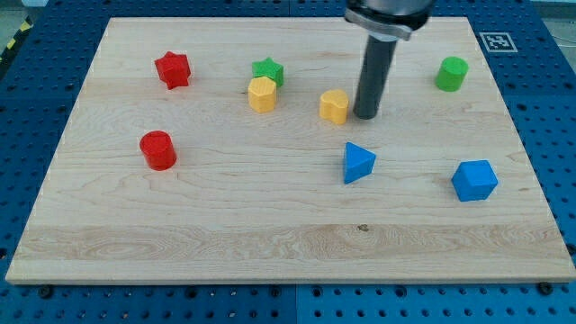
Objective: Move the green star into the yellow hexagon
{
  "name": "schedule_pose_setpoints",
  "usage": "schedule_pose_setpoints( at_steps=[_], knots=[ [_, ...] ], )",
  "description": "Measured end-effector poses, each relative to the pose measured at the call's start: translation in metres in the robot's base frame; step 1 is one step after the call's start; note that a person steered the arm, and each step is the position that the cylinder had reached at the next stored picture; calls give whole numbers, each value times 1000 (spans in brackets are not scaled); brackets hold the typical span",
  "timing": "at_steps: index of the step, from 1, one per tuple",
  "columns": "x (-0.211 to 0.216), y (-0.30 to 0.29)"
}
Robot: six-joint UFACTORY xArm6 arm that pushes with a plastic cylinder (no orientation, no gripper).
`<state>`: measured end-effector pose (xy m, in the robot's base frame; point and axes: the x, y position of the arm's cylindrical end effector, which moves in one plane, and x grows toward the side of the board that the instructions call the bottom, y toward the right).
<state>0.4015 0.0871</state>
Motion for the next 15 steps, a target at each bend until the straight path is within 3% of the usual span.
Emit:
schedule_pose_setpoints(
  at_steps=[1, 3, 5, 7, 11, 13, 15],
  knots=[
    [0, -13],
    [-63, -27],
    [-99, -100],
    [-95, -135],
    [-81, -132],
    [-84, -178],
    [-76, -149]
  ],
)
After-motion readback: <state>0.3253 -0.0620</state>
